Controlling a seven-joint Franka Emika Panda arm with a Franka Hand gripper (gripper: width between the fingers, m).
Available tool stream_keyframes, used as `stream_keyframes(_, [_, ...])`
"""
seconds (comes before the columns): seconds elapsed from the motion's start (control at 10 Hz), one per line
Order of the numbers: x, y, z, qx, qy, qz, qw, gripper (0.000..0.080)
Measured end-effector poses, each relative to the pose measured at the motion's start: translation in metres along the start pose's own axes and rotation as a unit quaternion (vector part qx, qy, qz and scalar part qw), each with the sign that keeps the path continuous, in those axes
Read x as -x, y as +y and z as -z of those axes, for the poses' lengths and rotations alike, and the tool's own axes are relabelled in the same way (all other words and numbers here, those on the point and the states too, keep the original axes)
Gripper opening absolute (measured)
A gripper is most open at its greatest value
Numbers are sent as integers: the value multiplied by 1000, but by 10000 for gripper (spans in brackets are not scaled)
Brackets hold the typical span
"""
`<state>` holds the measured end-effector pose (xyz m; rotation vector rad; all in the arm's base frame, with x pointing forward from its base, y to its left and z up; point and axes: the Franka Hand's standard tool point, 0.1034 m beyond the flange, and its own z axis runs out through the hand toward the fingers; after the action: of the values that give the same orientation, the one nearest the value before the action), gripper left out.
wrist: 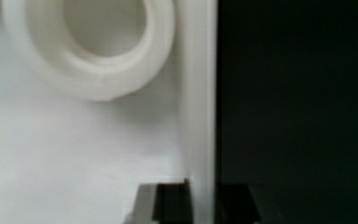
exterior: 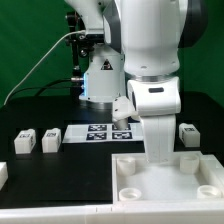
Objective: Assemble one leg
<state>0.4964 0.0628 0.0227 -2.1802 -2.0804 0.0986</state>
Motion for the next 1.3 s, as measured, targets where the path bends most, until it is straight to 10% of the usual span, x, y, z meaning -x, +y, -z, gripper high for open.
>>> stream_keyframes(0.4, [1,-1,-1,1,1,-1,1000,129])
stream_keyframes(0.8, [2,-1,-1,1,1,-2,1000,605])
stream_keyframes(1.3, [2,-1,-1,1,1,-3,1000,649])
